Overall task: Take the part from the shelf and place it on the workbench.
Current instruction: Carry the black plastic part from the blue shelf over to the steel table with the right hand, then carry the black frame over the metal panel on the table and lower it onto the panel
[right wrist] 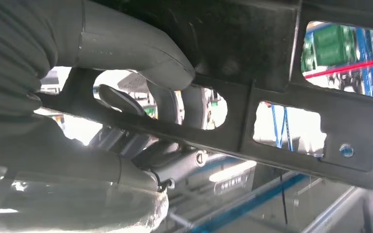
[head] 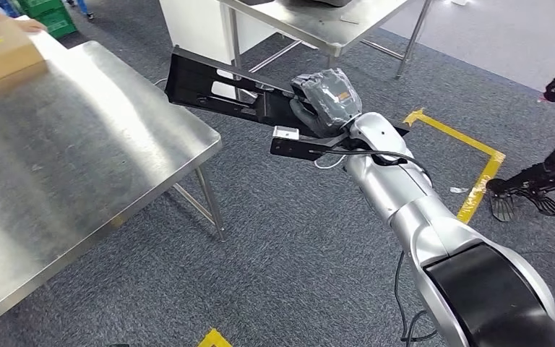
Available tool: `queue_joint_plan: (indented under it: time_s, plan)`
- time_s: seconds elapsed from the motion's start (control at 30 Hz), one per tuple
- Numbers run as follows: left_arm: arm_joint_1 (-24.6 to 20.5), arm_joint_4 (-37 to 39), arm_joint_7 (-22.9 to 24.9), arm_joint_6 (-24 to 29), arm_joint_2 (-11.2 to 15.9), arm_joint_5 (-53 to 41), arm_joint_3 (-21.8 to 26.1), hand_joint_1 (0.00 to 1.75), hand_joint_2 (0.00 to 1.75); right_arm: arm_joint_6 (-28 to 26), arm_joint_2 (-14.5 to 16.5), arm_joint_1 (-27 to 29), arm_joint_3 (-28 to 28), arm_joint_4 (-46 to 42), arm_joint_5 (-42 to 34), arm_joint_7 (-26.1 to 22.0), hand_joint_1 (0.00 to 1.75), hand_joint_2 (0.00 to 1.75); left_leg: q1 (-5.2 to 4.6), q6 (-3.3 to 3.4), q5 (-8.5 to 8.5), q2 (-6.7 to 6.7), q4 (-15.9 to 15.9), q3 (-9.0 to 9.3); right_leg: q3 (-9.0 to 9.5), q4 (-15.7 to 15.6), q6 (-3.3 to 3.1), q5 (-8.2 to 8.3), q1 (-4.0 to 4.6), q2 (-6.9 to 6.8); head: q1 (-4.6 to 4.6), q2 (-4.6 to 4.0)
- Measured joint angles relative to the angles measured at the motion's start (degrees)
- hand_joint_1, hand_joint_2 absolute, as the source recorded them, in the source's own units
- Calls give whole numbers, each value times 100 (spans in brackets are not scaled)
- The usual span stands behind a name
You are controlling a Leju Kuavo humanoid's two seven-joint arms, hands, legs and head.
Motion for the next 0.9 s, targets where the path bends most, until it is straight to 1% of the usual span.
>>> queue_joint_plan:
  time_s: [0.03, 0.07, 0.1, 0.13, 0.17, 0.2, 0.23, 0.27, 0.3, 0.33, 0.37, 0.4, 0.43, 0.47, 0.5, 0.53, 0.57, 0.6, 0.63, 0.67, 0.7, 0.73, 0.77, 0.8, 0.83, 0.87, 0.9]
  plan:
    - [3, 0, -1, -1, -4, -1, -1, 0, 175, 0, -28, 13, -1, 26, -2, 16, 175, 175, 3, 3, -2, -97, 3, 0, -135, 206, 21, -38, -12, 24, 4, 0]
    - [13, 0, -4, -5, -9, -1, 0, 0, 175, 0, -51, 20, -4, 49, -3, 31, 175, 175, 6, 0, -4, -193, 9, 0, -167, 192, 63, 18, -22, 37, 8, 0]
    - [25, 0, -13, -17, -14, 8, 1, 0, 175, 0, -71, 21, -11, 69, -4, 47, 175, 175, 11, -9, -9, -286, 22, 1, -91, -44, 120, 161, -40, 65, 9, 0]
    - [35, 0, -26, -32, -18, 28, 6, 0, 175, 0, -90, 12, -19, 87, -5, 58, 175, 175, 17, -27, -21, -370, 43, -4, 68, -439, 184, 349, -69, 151, 12, 0]
    - [38, 0, -39, -48, -20, 56, 19, 0, 175, 0, -112, 0, -26, 106, -7, 65, 175, 175, 13, -56, -39, -449, 76, -21, 242, -815, 222, 510, -93, 266, 16, 0]
    - [38, 0, -50, -60, -19, 84, 34, 0, 175, 1, -126, -8, -30, 122, -5, 67, 175, 175, 9, -88, -53, -515, 106, -42, 371, -1096, 224, 623, -113, 348, 16, 0]
    - [37, 0, -57, -65, -17, 107, 51, 0, 175, 1, -133, -12, -30, 138, -2, 66, 175, 175, 6, -119, -61, -569, 128, -67, 441, -1242, 201, 675, -119, 403, 16, 0]
    - [42, 0, -64, -67, -15, 117, 70, 0, 175, 1, -133, -13, -29, 153, 2, 66, 175, 175, 7, -146, -59, -617, 133, -90, 459, -1263, 150, 679, -103, 382, 15, 0]
    - [52, 0, -73, -67, -13, 120, 85, 0, 175, 1, -124, -13, -29, 161, 9, 68, 175, 175, 19, -167, -53, -662, 128, -107, 457, -1273, 101, 688, -98, 315, 12, 0]
    - [63, 1, -86, -67, -14, 121, 97, 0, 175, 2, -115, -20, -29, 166, 20, 70, 175, 175, 28, -188, -59, -647, 140, -123, 464, -1280, 64, 695, -96, 265, 12, 0]
    - [68, 1, -109, -67, -14, 120, 107, 0, 175, 6, -106, -29, -29, 171, 32, 66, 175, 175, 26, -211, -105, -541, 209, -160, 473, -1289, 19, 698, -99, 210, -4, 0]
    - [60, 1, -145, -66, -11, 119, 112, 0, 175, 17, -97, -41, -28, 175, 47, 53, 175, 175, 22, -237, -206, -380, 384, -245, 483, -1299, -28, 699, -104, 154, -22, 0]
    - [45, 1, -198, -64, -8, 117, 115, 0, 175, 37, -91, -49, -27, 183, 64, 31, 175, 175, 19, -260, -353, -185, 671, -379, 493, -1303, -67, 691, -97, 98, -39, 0]
    - [28, 0, -276, -60, -4, 116, 117, 0, 175, 65, -88, -52, -26, 194, 80, 7, 175, 175, 19, -280, -523, -31, 1041, -564, 501, -1303, -103, 679, -83, 35, -55, 0]
    - [19, 0, -390, -50, -3, 115, 119, 0, 175, 92, -86, -50, -22, 208, 103, -10, 175, 175, 26, -294, -665, 46, 1413, -760, 507, -1302, -127, 669, -68, -34, -56, 0]
    - [21, 0, -528, -27, -4, 115, 122, 0, 175, 120, -80, -46, -16, 225, 124, -19, 175, 175, 30, -299, -730, 81, 1669, -904, 512, -1301, -141, 658, -56, -105, -55, 0]
    - [30, 0, -680, 8, -6, 116, 128, 0, 175, 145, -71, -43, -9, 243, 147, -22, 175, 175, 32, -296, -694, 101, 1730, -953, 518, -1301, -154, 648, -46, -177, -57, 0]
    - [39, 0, -825, 50, -7, 121, 134, 0, 175, 167, -60, -43, -1, 260, 170, -26, 175, 175, 30, -283, -564, 125, 1571, -886, 528, -1301, -160, 635, -38, -245, -58, 0]
    - [47, 0, -940, 92, -6, 128, 141, 0, 175, 191, -48, -49, 8, 271, 188, -31, 175, 175, 23, -259, -377, 188, 1237, -718, 545, -1301, -161, 619, -30, -310, -57, 0]
    - [49, -1, -1031, 126, -4, 146, 146, 0, 175, 209, -37, -62, 17, 283, 204, -37, 175, 175, -6, -228, -217, 353, 832, -505, 567, -1301, -153, 599, -12, -375, -59, 0]
    - [48, -1, -1100, 146, -2, 172, 151, 0, 175, 222, -32, -86, 26, 294, 216, -44, 175, 175, -38, -190, -109, 488, 506, -332, 585, -1299, -132, 574, 16, -434, -54, 0]
    - [47, -2, -1160, 156, -2, 201, 159, 0, 175, 229, -25, -114, 38, 308, 227, -49, 175, 175, -71, -158, -62, 587, 299, -225, 602, -1300, -109, 552, 43, -494, -49, 0]
    - [49, -2, -1213, 163, -2, 237, 173, 0, 175, 232, -15, -142, 51, 325, 235, -52, 175, 175, -100, -132, -66, 626, 210, -186, 617, -1306, -83, 533, 67, -558, -42, 0]
    - [55, -2, -1258, 170, -3, 268, 194, 0, 175, 233, 2, -166, 62, 339, 242, -55, 175, 175, -107, -107, -65, 538, 199, -189, 638, -1318, -59, 519, 82, -625, -36, 0]
    - [66, -2, -1301, 182, -4, 294, 220, 0, 175, 233, 28, -183, 73, 349, 250, -56, 175, 175, -88, -79, -53, 458, 168, -167, 650, -1326, -32, 497, 93, -669, -33, 0]
    - [77, -2, -1344, 206, -11, 323, 246, 0, 175, 233, 49, -198, 82, 358, 256, -59, 175, 175, -70, -50, -37, 384, 127, -132, 655, -1291, -9, 462, 90, -611, -26, 0]
    - [78, -3, -1381, 233, -15, 345, 273, 0, 175, 233, 63, -215, 89, 367, 260, -63, 175, 175, -49, -15, -17, 313, 88, -95, 616, -1165, 1, 393, 86, -480, -25, 0]
